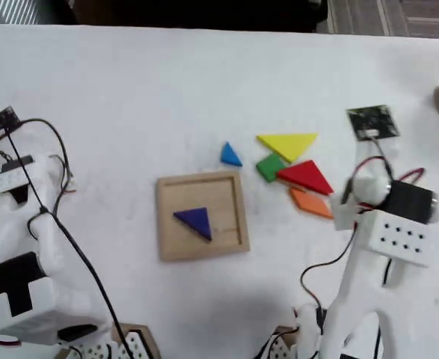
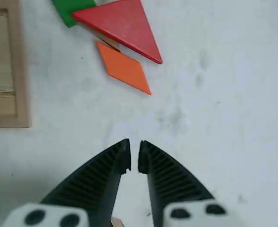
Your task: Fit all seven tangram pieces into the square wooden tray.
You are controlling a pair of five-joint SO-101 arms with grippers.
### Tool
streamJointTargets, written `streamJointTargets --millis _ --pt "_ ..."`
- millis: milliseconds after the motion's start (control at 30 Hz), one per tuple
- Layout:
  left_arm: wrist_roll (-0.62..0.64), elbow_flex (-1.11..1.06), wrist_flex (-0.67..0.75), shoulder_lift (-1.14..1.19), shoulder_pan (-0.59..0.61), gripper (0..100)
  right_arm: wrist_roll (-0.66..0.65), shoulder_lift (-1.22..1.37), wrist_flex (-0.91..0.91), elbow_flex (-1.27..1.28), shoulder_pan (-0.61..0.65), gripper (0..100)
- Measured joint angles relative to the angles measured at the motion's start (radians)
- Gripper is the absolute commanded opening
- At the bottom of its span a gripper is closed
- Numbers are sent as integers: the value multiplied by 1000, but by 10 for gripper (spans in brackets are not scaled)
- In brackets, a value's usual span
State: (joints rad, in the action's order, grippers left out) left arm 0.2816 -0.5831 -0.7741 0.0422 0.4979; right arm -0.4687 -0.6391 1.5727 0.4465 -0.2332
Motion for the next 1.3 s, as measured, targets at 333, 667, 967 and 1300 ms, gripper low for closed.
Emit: streamJointTargets --millis 333,667,967,1300 --pt "0 0 0 0 0 25 235 81 -186 80 554 17" --pt "0 0 0 0 0 26 233 341 -453 209 934 18" --pt "0 0 0 0 0 25 315 505 -618 252 965 18" --pt "0 0 0 0 0 25 319 520 -661 250 965 18"
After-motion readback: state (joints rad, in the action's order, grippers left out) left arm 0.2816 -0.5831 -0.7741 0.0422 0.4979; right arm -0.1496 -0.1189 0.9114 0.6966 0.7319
